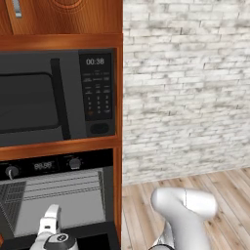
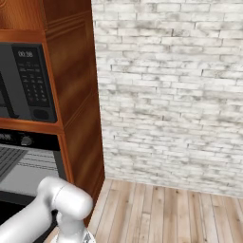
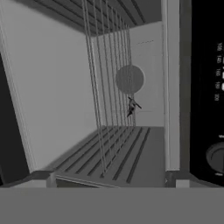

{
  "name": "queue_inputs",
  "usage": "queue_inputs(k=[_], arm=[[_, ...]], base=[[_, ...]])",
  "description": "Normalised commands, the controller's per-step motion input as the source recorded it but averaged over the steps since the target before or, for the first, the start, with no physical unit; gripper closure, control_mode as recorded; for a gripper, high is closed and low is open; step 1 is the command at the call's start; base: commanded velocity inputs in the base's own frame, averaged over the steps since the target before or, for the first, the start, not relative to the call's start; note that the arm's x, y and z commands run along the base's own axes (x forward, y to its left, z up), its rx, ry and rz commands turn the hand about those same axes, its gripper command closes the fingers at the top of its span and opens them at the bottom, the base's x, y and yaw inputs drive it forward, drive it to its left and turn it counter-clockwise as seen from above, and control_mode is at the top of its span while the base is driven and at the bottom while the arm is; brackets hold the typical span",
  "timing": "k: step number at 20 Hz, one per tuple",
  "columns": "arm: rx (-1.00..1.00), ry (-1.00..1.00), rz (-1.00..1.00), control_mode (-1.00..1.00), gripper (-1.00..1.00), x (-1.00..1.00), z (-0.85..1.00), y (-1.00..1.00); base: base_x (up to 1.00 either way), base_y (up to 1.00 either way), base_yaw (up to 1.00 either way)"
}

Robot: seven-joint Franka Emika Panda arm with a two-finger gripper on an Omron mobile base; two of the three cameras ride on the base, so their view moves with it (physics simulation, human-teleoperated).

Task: Take the fish from the oven and place it on the plate on the counter.

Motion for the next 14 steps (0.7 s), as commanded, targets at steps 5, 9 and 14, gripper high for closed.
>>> queue_inputs(k=[5,9,14], arm=[[-0.04,-0.17,-0.07,-1.00,-1.00,0.58,-0.64,0.07],[-0.05,-0.21,-0.04,-1.00,-1.00,0.67,-0.54,0.18],[-0.01,-0.19,-0.03,-1.00,-1.00,0.64,-0.55,0.25]], base=[[0.00,0.00,0.00],[0.00,0.00,0.00],[0.00,0.00,0.00]])
